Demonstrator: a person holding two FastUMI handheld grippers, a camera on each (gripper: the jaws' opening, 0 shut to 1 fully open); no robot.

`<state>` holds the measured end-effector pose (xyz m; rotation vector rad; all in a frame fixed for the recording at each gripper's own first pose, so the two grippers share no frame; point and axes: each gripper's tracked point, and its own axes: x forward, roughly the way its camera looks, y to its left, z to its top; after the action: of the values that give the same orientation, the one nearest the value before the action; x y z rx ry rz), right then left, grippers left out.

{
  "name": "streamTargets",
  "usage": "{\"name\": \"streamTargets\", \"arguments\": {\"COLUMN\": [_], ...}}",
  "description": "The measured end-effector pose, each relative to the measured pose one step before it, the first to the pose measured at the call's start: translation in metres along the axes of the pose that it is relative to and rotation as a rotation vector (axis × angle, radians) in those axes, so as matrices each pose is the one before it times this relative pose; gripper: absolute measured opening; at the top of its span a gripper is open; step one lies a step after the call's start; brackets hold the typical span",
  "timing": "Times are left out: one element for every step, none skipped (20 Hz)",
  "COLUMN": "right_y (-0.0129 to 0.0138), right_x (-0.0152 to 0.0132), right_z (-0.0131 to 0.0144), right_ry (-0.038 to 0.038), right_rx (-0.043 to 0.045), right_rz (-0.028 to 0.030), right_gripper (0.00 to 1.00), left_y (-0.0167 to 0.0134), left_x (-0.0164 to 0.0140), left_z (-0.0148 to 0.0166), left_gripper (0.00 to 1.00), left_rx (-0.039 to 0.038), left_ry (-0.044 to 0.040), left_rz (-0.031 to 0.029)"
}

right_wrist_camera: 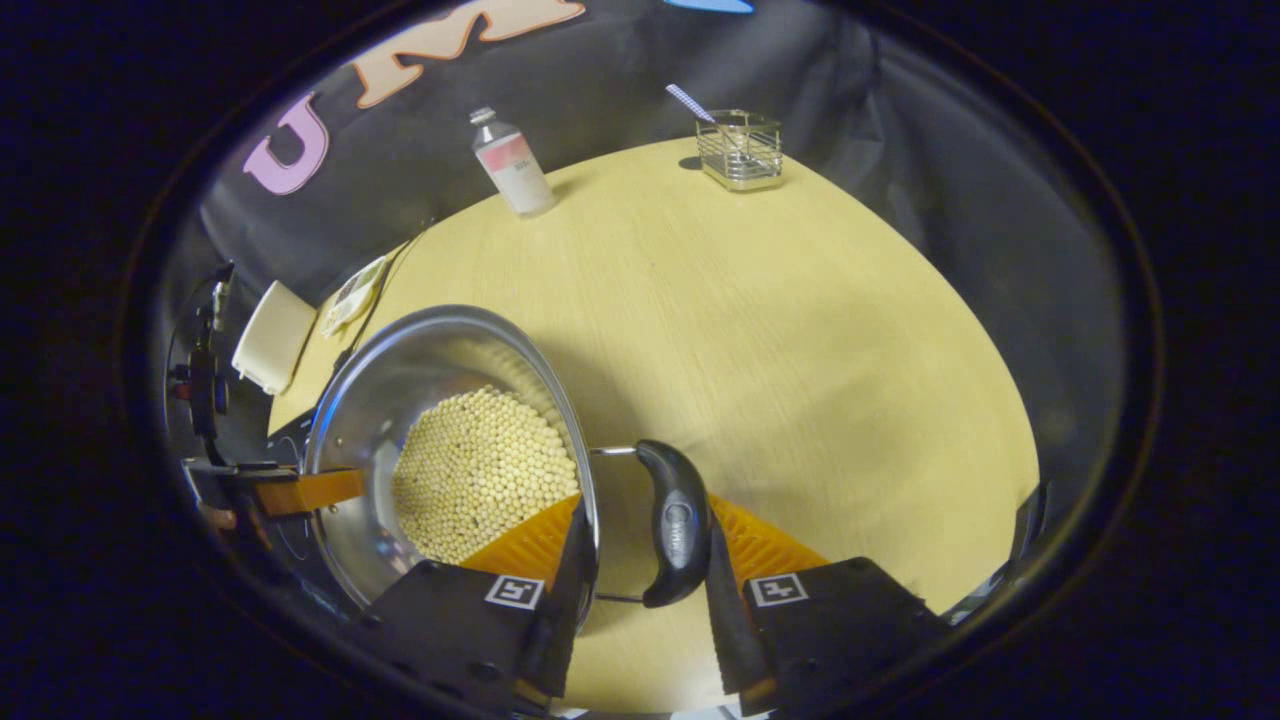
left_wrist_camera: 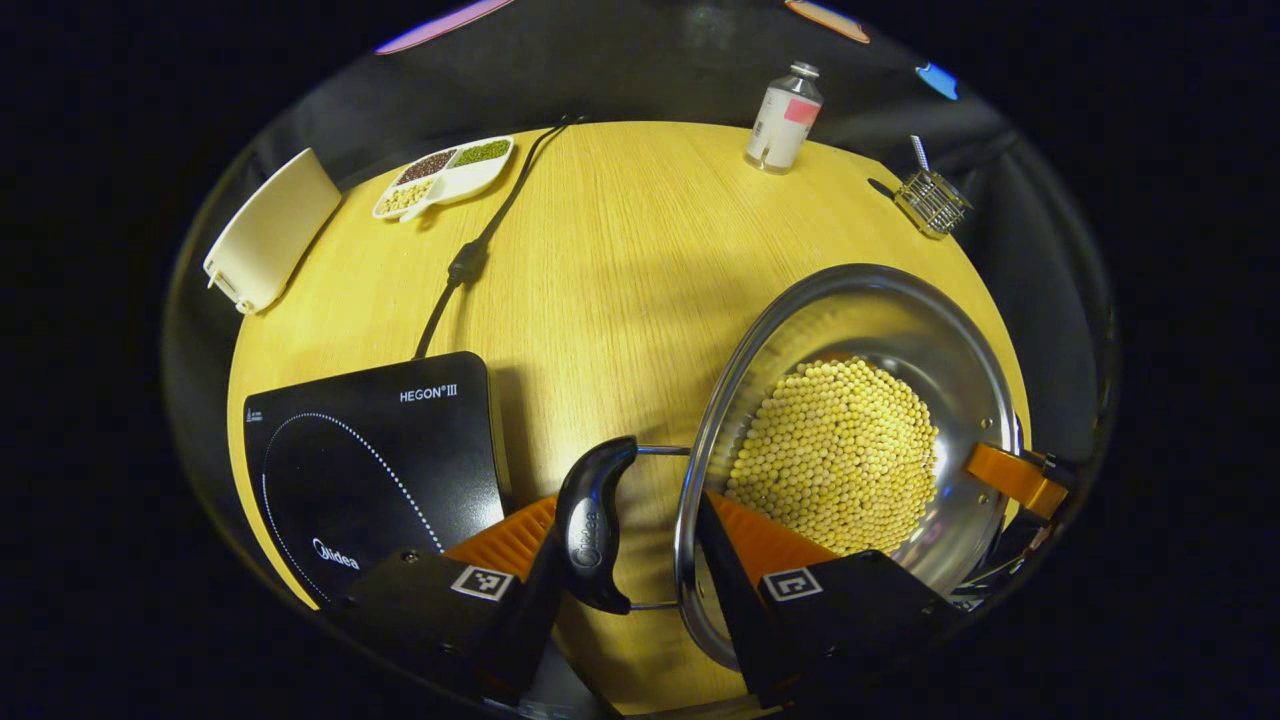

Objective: First push the handle of the pot to place it horizontally, then grasp the pot with both hands and set it on the induction cooktop.

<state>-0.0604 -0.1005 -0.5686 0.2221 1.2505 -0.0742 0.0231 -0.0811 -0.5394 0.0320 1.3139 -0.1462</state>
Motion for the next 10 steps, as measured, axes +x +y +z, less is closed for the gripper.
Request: {"name": "streamTargets", "arguments": {"right_y": [0.00031,0.00043,-0.00008,-0.0002,0.00048,0.00075,0.00094,0.0014,0.00052,0.00175], "right_x": [-0.00062,-0.00047,-0.00062,-0.00053,0.00095,-0.00456,-0.00347,-0.00247,-0.00145,-0.00103], "right_z": [-0.00197,-0.00089,-0.00138,-0.00137,-0.00143,-0.00085,-0.00062,0.00015,-0.00122,-0.00047], "right_ry": [0.00056,0.0008,0.00035,0.00114,-0.00026,-0.00692,-0.01015,-0.00705,-0.00258,-0.00487], "right_rx": [-0.00197,0.00011,0.00147,0.00075,0.00242,-0.00191,-0.00328,-0.00201,-0.0008,-0.00087], "right_rz": [-0.00248,-0.00041,-0.00032,-0.00169,-0.00085,0.00101,0.00173,0.00266,0.00119,0.00531], "right_gripper": [0.57,0.6,0.62,0.65,0.55,0.65,0.64,0.64,0.64,0.64], "left_y": [-0.00016,-0.0009,-0.00116,0.00019,0.0003,0.00063,0.00068,0.0009,0.00178,0.00065], "left_x": [-0.00014,-0.00059,-0.00064,-0.00238,-0.0029,-0.00233,-0.00318,-0.00146,-0.00167,-0.00148], "left_z": [-0.0006,-0.00145,-0.00158,-0.0032,-0.00277,-0.0013,0.00184,0.00129,0.00047,-0.00074], "left_gripper": [0.76,0.75,0.75,0.74,0.74,0.73,0.73,0.73,0.73,0.73], "left_rx": [-0.00236,-0.00432,-0.00527,-0.00724,-0.00739,-0.00069,0.00874,0.01251,0.01417,0.00988], "left_ry": [0.00004,0.00328,0.00297,0.00034,0.00096,-0.00725,-0.01093,-0.0094,-0.00464,-0.00404], "left_rz": [-0.00108,-0.00095,-0.00226,-0.00316,-0.00159,0.0014,0.004,0.00456,0.00342,0.0015]}}
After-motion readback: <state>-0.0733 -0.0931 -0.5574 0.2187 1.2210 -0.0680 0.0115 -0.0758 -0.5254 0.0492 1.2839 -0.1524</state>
